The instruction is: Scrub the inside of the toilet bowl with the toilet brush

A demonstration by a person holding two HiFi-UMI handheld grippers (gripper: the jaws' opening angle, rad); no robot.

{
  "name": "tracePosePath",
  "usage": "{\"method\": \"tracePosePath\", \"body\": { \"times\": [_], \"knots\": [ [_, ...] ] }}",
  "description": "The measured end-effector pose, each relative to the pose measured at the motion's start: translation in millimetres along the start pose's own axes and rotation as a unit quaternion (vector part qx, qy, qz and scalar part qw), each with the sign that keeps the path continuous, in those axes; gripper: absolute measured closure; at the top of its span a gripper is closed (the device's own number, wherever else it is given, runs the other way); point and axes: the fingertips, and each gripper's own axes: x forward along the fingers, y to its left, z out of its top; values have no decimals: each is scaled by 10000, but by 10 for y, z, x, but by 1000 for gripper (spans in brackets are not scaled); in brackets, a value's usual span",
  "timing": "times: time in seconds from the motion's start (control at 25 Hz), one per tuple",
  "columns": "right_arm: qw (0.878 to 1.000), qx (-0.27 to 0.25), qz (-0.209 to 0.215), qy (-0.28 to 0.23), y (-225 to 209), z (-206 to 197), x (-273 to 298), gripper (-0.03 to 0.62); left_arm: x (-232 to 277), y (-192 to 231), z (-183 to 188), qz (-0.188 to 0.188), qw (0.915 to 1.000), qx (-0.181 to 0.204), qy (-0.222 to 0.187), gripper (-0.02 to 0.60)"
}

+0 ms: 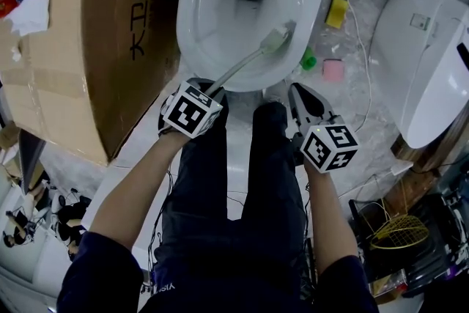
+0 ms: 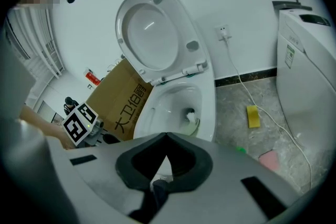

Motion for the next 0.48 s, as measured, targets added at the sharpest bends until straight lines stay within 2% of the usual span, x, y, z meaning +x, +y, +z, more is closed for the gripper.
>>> {"method": "tracePosePath", "body": {
  "times": [0.24, 0.48],
  "knots": [
    [9999, -102, 79, 60, 125, -3, 88, 594, -31, 25, -270, -89, 9997, -88, 186, 531],
    [9996, -204, 171, 136, 260, 7, 194, 594, -102, 146, -503, -7, 9992, -238, 334, 531]
  ]
}}
